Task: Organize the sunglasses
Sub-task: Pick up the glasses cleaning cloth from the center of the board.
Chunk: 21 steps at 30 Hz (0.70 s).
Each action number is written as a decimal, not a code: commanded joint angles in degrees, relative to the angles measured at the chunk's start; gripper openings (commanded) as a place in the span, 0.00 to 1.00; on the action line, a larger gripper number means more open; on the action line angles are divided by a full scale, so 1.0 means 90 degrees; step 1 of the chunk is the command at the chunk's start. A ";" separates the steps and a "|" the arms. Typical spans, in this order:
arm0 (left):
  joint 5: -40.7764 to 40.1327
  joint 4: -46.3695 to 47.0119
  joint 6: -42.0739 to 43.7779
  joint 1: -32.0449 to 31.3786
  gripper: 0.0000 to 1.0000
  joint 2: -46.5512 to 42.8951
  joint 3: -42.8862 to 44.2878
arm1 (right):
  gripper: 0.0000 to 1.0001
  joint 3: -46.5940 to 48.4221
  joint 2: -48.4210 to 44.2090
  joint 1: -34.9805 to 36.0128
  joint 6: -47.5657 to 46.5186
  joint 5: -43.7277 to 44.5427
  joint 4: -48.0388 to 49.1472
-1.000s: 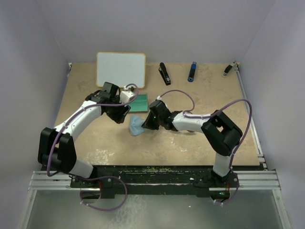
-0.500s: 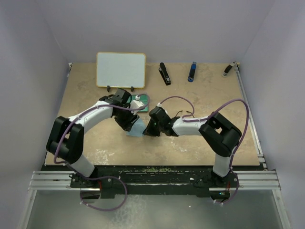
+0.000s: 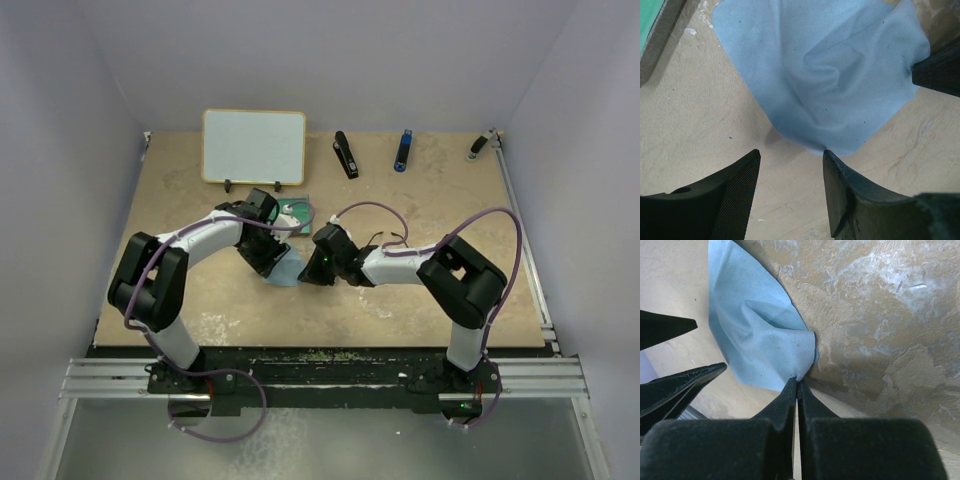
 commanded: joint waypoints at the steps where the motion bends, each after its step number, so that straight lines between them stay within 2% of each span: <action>1: 0.0298 0.0213 -0.0104 0.0010 0.57 0.0172 0.0055 | 0.00 -0.0045 -0.0056 0.0003 0.0070 0.0054 0.0226; 13: 0.0463 0.0338 -0.0165 -0.0051 0.57 0.0484 0.0074 | 0.00 0.0012 -0.0052 0.0008 0.0083 0.0094 0.0228; 21: 0.0296 0.0393 -0.0137 -0.0432 0.53 0.0377 -0.0031 | 0.00 0.0008 -0.0144 0.0012 0.0107 0.0112 0.0197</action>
